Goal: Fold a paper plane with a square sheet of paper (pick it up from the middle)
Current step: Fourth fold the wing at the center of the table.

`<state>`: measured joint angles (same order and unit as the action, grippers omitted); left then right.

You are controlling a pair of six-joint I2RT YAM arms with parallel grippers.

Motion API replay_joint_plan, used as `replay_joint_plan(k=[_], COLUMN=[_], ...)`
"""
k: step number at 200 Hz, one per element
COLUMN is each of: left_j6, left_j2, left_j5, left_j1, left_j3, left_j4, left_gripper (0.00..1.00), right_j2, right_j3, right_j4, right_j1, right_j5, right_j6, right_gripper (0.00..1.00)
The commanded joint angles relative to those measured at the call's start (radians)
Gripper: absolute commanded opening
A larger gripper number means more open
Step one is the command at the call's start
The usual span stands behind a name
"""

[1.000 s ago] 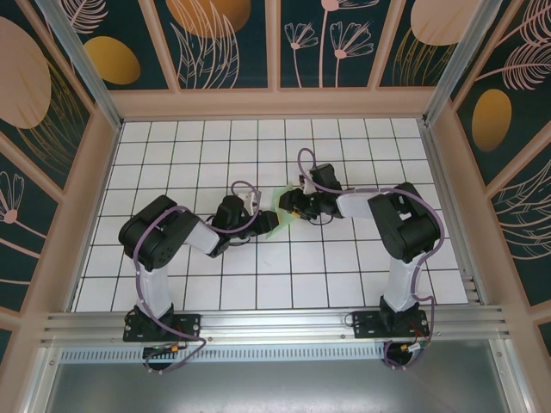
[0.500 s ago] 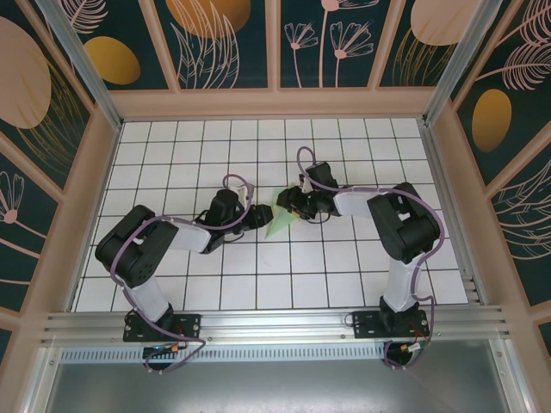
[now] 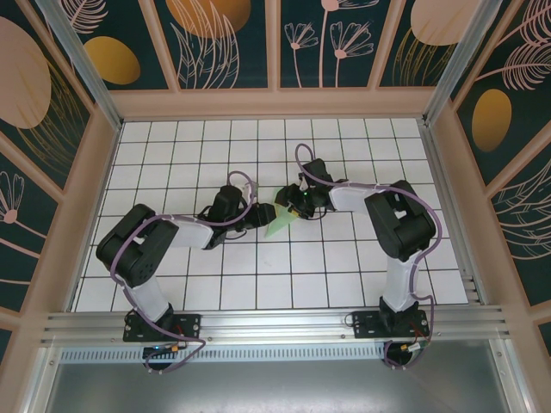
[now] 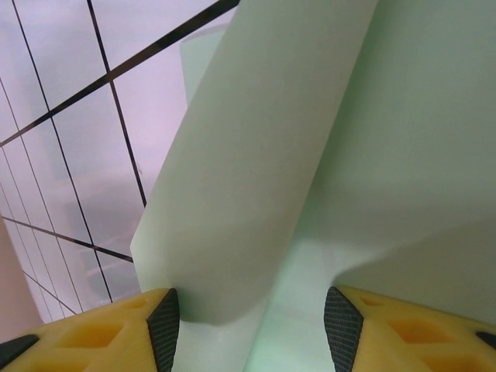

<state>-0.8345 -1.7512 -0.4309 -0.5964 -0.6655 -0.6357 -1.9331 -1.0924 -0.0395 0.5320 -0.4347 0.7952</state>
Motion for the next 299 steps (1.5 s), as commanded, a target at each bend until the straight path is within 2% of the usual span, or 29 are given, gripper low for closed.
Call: replay_joint_plan(k=[1,32,91,184,254,299], left_j6=[-0.004,-0.024,0.004,0.006,0.01,0.012], left_j2=[-0.016,-0.067,-0.085,-0.114,-0.117,-0.127], left_j5=[-0.026,-0.051,0.014,0.043,0.04,0.038], left_j1=[-0.005,-0.004,-0.005,-0.005,-0.005,-0.004], left_j3=[-0.028,-0.052,-0.08,-0.092,-0.092,-0.095], left_j4=[0.027,0.045,0.135,0.159,0.158,0.168], left_gripper=[0.3,0.26,0.22,0.19,0.19,0.19], right_j2=[-0.087,-0.095,-0.097,-0.083,-0.109,-0.15], right_j3=[0.026,0.021,0.028,0.042,0.027,0.002], right_j4=[-0.136,-0.148,-0.151,-0.137,-0.165,-0.202], right_j1=[-0.001,-0.001,-0.002,-0.003,-0.004,-0.004], right_j5=[0.129,0.131,0.139,0.133,0.143,0.158], right_j6=[0.003,0.007,-0.003,-0.047,-0.074,-0.073], right_gripper=[0.56,0.57,0.56,0.56,0.47,0.46])
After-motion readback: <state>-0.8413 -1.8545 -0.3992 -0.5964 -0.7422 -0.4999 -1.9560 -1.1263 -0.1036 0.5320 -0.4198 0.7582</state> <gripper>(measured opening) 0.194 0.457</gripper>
